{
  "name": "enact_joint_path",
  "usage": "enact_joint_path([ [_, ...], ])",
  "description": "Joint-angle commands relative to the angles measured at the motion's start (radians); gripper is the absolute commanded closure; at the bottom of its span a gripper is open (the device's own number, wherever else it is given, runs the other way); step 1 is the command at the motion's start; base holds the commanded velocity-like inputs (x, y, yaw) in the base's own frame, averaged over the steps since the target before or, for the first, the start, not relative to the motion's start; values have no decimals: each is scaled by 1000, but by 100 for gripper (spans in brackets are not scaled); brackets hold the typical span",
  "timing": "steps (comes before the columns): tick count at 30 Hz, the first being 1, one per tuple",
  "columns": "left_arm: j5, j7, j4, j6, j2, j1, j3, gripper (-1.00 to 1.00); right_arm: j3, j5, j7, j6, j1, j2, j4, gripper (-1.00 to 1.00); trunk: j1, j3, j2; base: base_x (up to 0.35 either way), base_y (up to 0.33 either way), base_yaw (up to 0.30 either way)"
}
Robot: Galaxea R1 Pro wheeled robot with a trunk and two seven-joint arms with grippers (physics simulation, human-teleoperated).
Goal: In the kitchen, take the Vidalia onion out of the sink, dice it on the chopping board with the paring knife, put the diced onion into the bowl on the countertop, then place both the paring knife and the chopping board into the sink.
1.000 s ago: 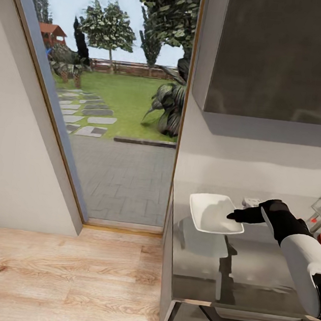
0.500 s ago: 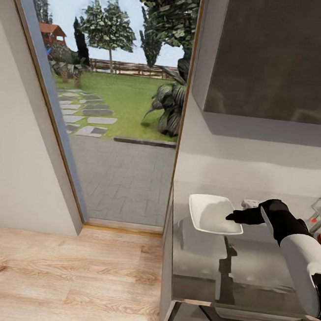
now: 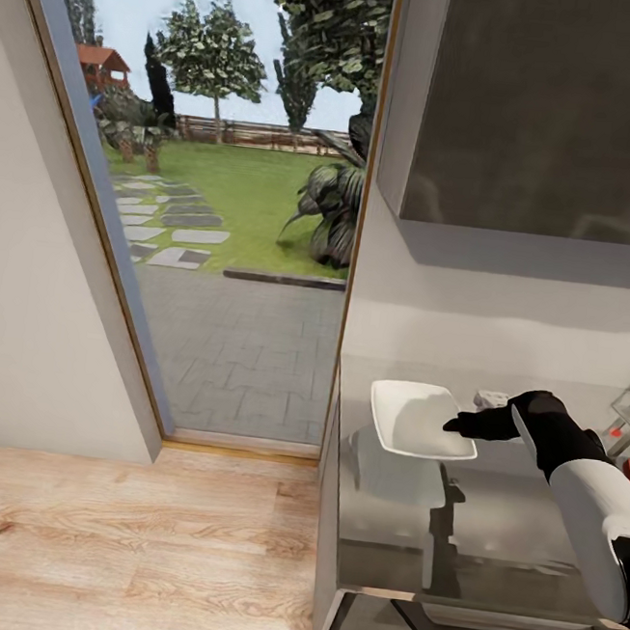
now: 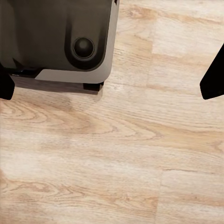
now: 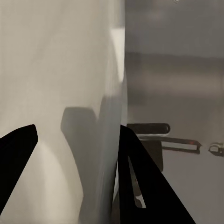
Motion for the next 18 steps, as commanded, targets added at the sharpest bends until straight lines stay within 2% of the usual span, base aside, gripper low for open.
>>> enact_joint_path([
  [1, 5, 0, -1, -2, 0, 0, -1, -100, 1, 8, 8, 2, -1, 0, -2, 100, 1, -2, -2, 0, 0, 0],
  [8, 5, 0, -1, -2, 0, 0, -1, -100, 3, 8, 9, 2, -1, 0, -4, 100, 1, -2, -2, 0, 0, 0],
  [9, 5, 0, -1, -2, 0, 0, -1, -100, 3, 8, 9, 2, -1, 0, -4, -100, 1, -2, -2, 0, 0, 0],
  [18, 5, 0, -1, -2, 0, 0, -1, -100, 3, 8, 9, 2, -1, 0, -5, -100, 1, -2, -2, 0, 0, 0],
])
